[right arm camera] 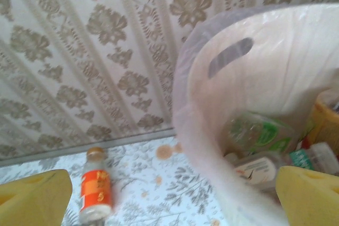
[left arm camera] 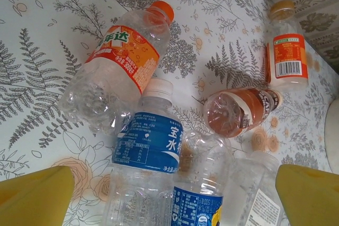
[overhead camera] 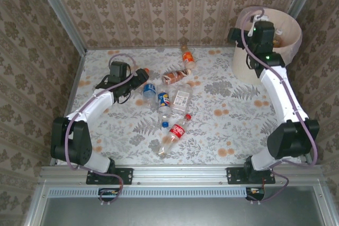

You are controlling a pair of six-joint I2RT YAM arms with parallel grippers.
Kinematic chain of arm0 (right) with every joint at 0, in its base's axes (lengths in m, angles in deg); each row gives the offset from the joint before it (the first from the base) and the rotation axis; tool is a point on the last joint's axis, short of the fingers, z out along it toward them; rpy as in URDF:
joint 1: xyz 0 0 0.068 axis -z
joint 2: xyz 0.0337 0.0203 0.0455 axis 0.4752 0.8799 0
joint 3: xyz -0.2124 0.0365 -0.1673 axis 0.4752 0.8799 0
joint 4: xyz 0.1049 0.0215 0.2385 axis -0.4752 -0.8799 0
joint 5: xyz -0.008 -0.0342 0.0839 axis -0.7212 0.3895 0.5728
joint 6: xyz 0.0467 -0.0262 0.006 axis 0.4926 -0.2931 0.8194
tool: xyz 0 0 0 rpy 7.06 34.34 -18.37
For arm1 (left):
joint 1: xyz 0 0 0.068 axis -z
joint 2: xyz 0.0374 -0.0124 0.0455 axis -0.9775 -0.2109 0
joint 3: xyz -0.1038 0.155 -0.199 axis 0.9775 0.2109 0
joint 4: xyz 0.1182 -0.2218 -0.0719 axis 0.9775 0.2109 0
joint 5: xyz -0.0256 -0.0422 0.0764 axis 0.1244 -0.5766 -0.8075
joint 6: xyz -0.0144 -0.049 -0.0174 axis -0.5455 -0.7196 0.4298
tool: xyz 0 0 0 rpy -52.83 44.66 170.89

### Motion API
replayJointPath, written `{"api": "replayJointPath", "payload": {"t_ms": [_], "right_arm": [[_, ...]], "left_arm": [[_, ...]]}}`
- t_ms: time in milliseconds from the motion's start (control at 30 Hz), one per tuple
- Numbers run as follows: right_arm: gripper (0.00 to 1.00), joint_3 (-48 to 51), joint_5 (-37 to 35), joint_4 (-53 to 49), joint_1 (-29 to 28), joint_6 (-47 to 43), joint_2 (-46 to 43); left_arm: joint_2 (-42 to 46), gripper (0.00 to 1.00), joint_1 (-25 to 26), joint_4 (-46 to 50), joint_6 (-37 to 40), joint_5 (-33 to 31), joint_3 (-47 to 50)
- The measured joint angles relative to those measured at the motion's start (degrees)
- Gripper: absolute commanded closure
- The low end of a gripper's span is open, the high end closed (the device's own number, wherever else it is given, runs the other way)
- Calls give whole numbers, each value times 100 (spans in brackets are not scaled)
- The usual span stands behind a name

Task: Put the plastic bottles in the bin

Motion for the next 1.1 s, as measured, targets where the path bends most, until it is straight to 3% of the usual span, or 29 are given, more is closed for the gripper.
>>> {"api": "replayJointPath", "payload": {"t_ms": [233, 500, 633, 833, 1100], "right_arm": [[0, 1794, 413, 1019, -72, 363, -1263], [0, 3029, 1163, 1613, -72, 743, -2164], [0, 3397, 1388, 1679, -103, 946, -2238], [0, 3738, 1482, 1670, -173, 1104, -2238], [0, 3790, 1475, 1676, -173, 1169, -2256]], "left_arm": [[-11, 0, 85, 203, 614, 223, -280], [-531, 0, 673, 929, 1322, 7, -986], [-944, 0, 885, 1567, 1327, -562, -1484], [-1609, 0, 769, 2249, 1705, -1292, -2092], [-2892, 6, 396, 2975, 2643, -1552, -3593]]}}
